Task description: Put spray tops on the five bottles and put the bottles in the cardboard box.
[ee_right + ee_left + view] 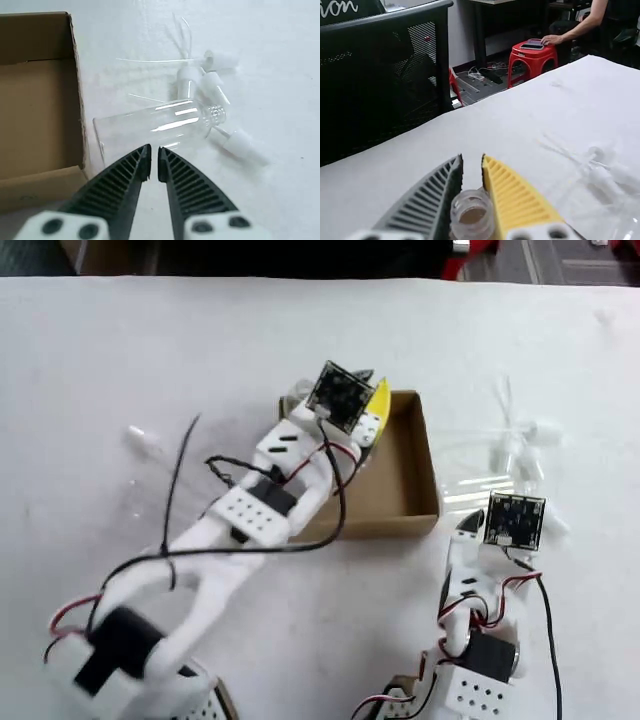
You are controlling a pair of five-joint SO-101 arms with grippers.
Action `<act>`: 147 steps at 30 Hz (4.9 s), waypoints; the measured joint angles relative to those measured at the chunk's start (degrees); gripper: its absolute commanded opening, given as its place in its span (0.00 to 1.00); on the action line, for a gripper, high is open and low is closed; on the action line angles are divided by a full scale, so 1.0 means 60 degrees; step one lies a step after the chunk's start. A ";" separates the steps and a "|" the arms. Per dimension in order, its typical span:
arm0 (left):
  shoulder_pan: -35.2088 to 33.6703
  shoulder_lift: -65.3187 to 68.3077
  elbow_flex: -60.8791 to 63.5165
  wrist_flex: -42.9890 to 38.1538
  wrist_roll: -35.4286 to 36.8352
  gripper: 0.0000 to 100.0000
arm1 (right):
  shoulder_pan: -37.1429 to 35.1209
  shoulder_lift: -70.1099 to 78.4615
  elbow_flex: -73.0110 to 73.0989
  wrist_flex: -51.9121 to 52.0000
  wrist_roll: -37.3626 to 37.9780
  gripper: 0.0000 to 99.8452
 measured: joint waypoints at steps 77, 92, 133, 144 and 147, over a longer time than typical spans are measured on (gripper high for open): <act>-0.0821 0.4234 -0.3810 0.1055 0.0630 0.18 | -0.0220 0.0000 0.0000 0.0000 0.0000 0.02; -0.0821 0.2740 -0.3810 0.2432 0.0630 0.18 | -0.0542 0.0000 0.0000 0.0000 0.0000 0.02; -0.0791 -0.3150 -0.3810 0.8366 0.1289 0.18 | -0.0542 0.0000 0.0000 0.0000 0.0000 0.02; -0.2857 -0.5612 -0.3810 1.3040 0.0103 0.18 | -0.0542 0.0000 0.0000 0.0029 0.0000 0.02; -0.3707 -0.5597 -0.3810 1.3949 -0.1538 0.18 | -0.0542 0.0000 0.0000 0.0029 0.0000 0.02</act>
